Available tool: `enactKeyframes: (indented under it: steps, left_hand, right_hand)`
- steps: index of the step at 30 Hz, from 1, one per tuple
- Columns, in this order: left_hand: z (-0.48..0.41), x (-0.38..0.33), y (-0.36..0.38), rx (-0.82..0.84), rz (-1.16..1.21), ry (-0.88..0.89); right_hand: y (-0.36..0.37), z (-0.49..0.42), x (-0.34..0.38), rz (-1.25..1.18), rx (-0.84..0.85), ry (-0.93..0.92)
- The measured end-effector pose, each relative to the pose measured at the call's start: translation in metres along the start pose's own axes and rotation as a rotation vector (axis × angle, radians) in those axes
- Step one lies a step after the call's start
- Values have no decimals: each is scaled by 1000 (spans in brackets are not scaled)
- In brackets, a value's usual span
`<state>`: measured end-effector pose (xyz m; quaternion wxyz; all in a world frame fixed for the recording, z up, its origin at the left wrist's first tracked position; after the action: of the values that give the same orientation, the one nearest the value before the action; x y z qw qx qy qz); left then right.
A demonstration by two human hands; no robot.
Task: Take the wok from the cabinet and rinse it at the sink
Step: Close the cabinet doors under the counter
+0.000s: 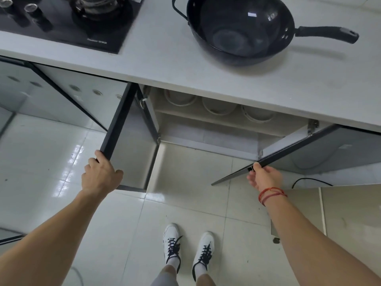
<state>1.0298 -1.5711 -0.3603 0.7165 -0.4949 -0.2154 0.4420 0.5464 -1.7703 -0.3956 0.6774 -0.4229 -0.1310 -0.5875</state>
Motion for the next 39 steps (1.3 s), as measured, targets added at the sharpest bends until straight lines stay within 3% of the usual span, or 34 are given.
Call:
enactKeyframes:
  steps: [10, 18, 25, 39]
  left_hand:
    - [18, -62, 8, 78, 203, 64]
    - [29, -124, 45, 253, 575, 22]
    - [28, -190, 58, 283, 811, 38]
    - [-2, -311, 75, 504, 1200, -82]
  right_hand:
    - [5, -2, 19, -77, 11, 31]
    - [20, -6, 25, -271, 72, 130]
    - [39, -24, 43, -418, 118, 190]
    - [75, -56, 93, -232, 252, 259]
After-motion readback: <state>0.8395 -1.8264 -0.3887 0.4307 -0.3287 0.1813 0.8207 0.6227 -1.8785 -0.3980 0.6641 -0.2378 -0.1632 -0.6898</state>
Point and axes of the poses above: each hand's wrist, its own z-axis away from the middle knuckle, its own y-axis out of the palm, x = y × z, the point moved 10 cm from there along -z, towards the middle knuckle, and after that the axes turned 3 degrees about z, right-handed, at the moved point
